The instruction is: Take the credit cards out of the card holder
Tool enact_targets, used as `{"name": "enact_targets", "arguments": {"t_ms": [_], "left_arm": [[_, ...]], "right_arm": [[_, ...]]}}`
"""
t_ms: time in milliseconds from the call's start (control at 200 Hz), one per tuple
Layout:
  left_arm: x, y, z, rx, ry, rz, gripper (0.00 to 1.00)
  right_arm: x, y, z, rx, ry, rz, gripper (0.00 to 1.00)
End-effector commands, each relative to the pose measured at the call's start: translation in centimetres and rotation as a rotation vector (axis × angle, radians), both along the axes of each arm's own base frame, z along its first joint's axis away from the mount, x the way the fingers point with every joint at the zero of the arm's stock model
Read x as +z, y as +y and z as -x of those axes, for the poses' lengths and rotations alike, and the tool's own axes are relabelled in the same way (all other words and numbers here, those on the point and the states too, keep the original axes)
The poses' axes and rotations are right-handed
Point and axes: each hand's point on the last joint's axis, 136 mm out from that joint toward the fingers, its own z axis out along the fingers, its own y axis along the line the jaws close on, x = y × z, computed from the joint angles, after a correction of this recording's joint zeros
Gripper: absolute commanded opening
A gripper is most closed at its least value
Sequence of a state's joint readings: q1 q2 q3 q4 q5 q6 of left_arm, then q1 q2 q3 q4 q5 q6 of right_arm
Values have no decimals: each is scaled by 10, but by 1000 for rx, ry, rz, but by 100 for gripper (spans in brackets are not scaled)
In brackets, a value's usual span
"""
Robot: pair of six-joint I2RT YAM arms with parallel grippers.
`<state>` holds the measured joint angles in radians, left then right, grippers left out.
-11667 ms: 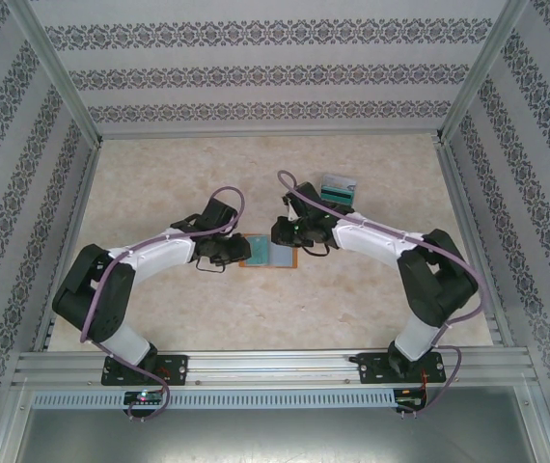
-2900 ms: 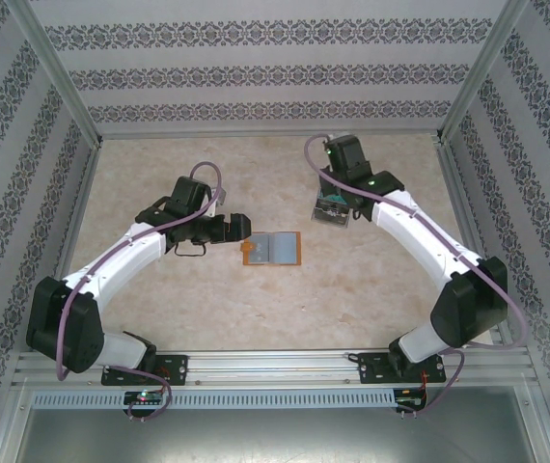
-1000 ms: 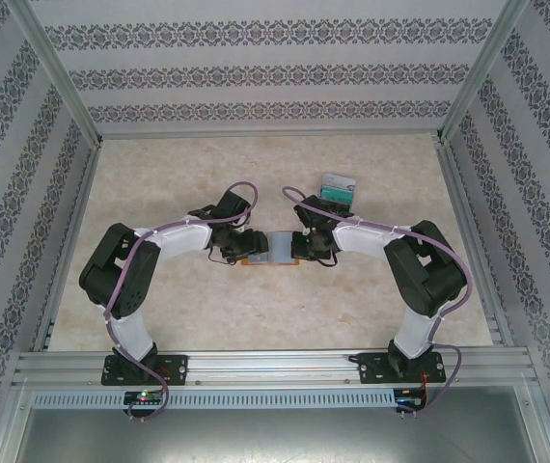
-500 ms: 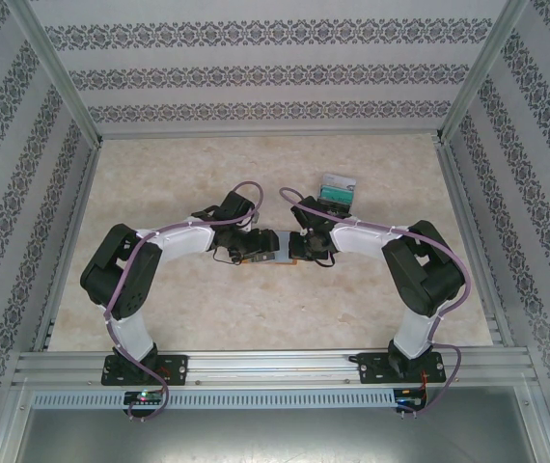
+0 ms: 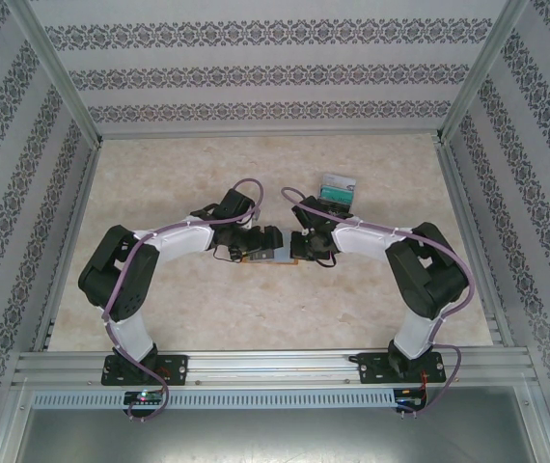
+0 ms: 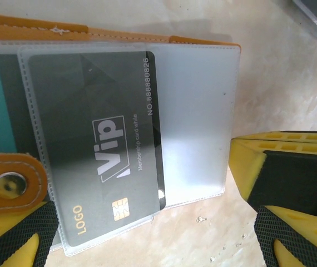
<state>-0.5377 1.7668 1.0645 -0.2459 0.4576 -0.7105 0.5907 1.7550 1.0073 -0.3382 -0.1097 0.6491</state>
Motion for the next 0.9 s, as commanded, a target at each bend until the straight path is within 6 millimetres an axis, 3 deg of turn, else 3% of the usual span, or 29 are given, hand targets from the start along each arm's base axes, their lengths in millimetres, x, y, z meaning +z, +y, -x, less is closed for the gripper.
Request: {"name": "enact_targets", "arguments": {"t_ms": [0, 215, 415, 650, 894], "left_arm": [[19, 1, -2, -15, -61, -34, 92], [10, 24, 1, 4, -54, -100, 72], [0, 48, 1, 41, -36, -130, 56], [-18, 56, -4, 55, 4, -116, 19], [-25, 47, -8, 44, 22, -66, 16]], "right_arm": [[20, -5, -3, -8, -43, -6, 2], [55, 14, -14, 7, -111, -94, 13], [71, 45, -20, 59, -126, -181, 19], [58, 80, -24, 59, -35, -315, 18], [29, 87, -22, 31, 50, -328, 18]]}}
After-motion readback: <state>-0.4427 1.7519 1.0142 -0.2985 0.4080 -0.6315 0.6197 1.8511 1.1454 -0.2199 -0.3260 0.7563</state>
